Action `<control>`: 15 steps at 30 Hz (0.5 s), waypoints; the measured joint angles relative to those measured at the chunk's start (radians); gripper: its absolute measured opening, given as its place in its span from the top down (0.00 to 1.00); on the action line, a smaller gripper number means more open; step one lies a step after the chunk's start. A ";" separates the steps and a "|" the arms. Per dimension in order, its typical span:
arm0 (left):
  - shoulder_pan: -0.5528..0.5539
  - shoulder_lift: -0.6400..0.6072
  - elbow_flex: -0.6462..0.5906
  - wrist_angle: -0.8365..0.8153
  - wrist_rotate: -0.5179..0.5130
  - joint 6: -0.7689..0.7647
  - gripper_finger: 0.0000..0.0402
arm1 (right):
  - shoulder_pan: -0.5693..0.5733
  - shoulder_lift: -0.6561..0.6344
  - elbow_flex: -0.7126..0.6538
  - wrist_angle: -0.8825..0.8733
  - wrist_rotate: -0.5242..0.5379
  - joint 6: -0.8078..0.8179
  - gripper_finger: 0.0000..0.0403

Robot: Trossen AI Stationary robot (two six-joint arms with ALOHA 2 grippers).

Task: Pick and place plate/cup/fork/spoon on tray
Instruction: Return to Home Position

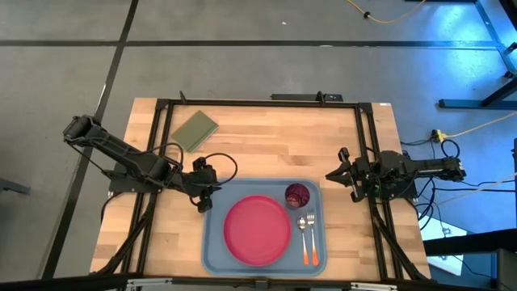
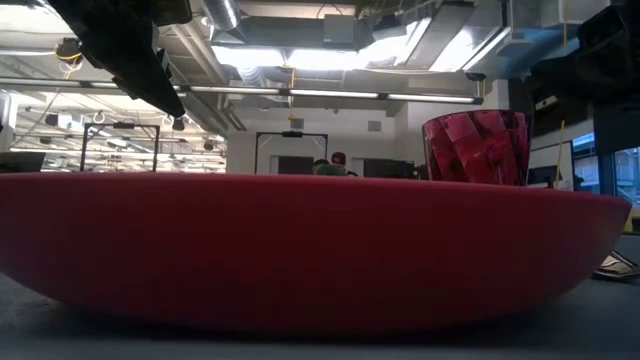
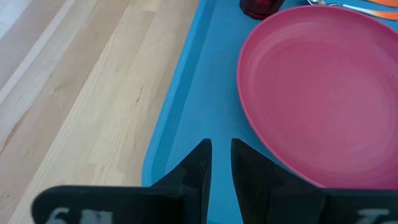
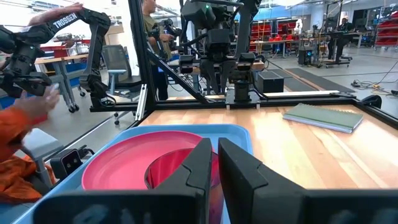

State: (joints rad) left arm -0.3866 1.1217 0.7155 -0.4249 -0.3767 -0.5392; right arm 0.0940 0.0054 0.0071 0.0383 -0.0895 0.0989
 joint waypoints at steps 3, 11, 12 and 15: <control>0.000 -0.001 0.000 0.000 0.000 0.000 0.86 | 0.000 0.000 0.000 0.000 0.000 0.001 0.91; 0.000 -0.170 -0.111 0.265 -0.339 0.197 0.86 | 0.000 0.000 0.000 0.000 0.000 0.001 0.91; 0.001 -0.208 -0.153 0.344 -0.337 0.255 0.86 | 0.000 0.000 0.000 0.000 0.000 0.000 0.91; 0.001 -0.322 -0.316 0.582 -0.191 0.442 0.86 | 0.000 0.000 0.000 -0.001 0.000 0.001 0.91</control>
State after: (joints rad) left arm -0.3858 0.8002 0.3996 0.1576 -0.5672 -0.0971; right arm 0.0940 0.0055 0.0071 0.0372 -0.0897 0.0998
